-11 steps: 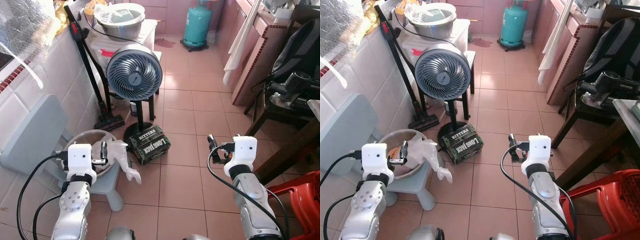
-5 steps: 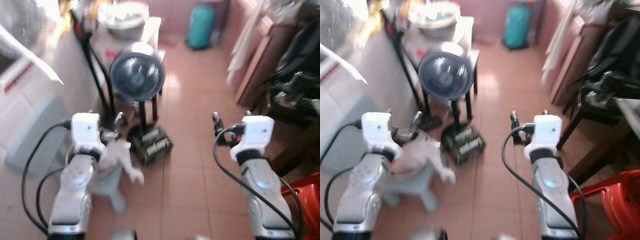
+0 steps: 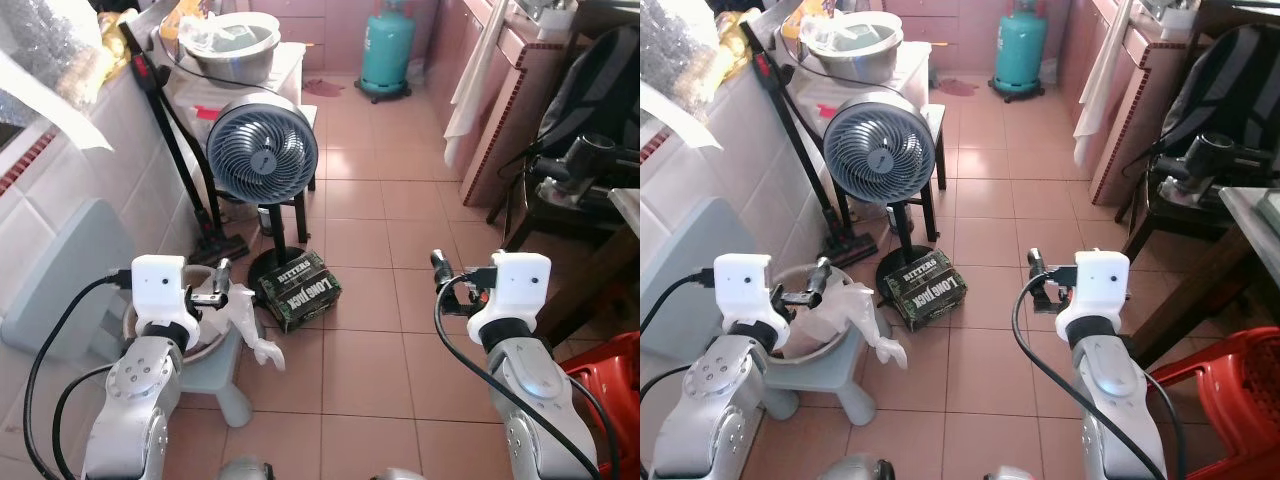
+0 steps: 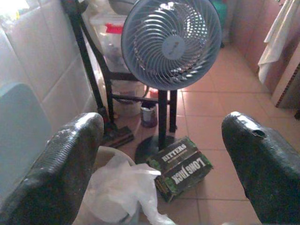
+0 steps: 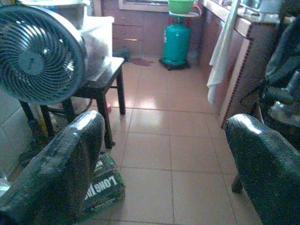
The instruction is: Setting the table
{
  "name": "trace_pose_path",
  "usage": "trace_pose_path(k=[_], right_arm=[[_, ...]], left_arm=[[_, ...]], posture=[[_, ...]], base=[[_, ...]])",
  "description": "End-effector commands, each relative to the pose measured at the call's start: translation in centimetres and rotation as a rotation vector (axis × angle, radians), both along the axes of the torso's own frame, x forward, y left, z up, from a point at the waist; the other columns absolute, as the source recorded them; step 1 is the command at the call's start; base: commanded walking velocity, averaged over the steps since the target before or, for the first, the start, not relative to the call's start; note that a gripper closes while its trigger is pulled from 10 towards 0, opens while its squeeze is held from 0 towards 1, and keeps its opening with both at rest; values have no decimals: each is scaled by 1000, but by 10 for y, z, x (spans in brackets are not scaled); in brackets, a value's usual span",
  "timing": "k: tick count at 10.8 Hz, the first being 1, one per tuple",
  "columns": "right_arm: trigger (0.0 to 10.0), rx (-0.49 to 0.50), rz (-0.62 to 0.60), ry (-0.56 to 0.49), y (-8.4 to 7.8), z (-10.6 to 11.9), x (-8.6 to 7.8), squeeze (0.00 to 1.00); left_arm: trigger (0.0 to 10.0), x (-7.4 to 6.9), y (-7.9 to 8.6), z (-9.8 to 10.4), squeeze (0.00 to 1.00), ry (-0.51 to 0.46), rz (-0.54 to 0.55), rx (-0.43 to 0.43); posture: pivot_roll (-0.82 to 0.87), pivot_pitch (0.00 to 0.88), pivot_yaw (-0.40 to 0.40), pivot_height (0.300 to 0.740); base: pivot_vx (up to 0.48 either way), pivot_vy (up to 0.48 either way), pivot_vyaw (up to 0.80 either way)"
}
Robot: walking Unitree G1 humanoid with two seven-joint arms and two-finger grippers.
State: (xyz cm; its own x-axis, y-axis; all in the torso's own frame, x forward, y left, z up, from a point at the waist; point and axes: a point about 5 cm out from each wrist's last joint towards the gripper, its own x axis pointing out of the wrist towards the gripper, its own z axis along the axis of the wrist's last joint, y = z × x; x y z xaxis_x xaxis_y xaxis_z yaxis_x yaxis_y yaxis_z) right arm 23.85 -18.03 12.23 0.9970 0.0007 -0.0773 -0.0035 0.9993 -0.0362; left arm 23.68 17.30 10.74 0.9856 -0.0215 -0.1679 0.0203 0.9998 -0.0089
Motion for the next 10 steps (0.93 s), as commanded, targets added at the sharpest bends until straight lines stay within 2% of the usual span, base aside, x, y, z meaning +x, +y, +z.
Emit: trace_pose_path(k=[1,4,5,7,10], right_arm=[[10000,-5,24,-10,4,4,4,0],[10000,20,34,6,5,3,1,0],[10000,33,43,31,7,-1,-1,0],[10000,34,57,12,10,3,8,0],[10000,36,65,10,11,2,7,0]], left_arm=[[10000,1,1,6,0,-16,19,2],[10000,-5,6,8,0,-13,57,35],[10000,-6,4,7,0,-13,46,8],[10000,0,0,9,0,-17,35,3],[10000,1,0,11,0,-27,18,12]], posture=[[10,0,8,740],[18,0,2,740],[18,0,-1,740],[16,0,2,740],[19,0,5,740]], base=[[0,0,0],[0,0,0],[0,0,0],[0,0,-572],[-285,298,-146]])
